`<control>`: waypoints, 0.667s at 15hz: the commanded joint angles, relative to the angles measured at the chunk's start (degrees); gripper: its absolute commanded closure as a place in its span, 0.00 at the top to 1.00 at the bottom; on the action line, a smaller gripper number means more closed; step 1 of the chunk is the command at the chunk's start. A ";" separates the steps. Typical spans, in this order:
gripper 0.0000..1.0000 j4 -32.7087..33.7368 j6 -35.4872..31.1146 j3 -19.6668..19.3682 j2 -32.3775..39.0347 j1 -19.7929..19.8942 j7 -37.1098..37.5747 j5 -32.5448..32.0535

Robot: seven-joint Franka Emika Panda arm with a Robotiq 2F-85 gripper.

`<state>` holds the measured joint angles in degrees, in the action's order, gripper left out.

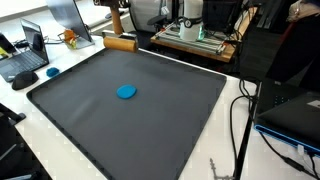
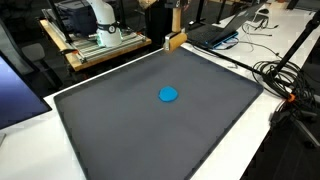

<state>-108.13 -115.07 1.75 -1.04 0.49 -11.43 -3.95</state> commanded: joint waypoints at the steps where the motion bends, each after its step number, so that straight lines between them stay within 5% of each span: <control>1: 0.21 -0.91 2.23 -0.10 -4.69 -0.83 2.19 0.31; 10: 0.21 1.38 10.03 -0.15 -6.46 -1.27 4.31 0.81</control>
<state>-107.70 -107.74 1.91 -6.43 -0.33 -8.10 -3.94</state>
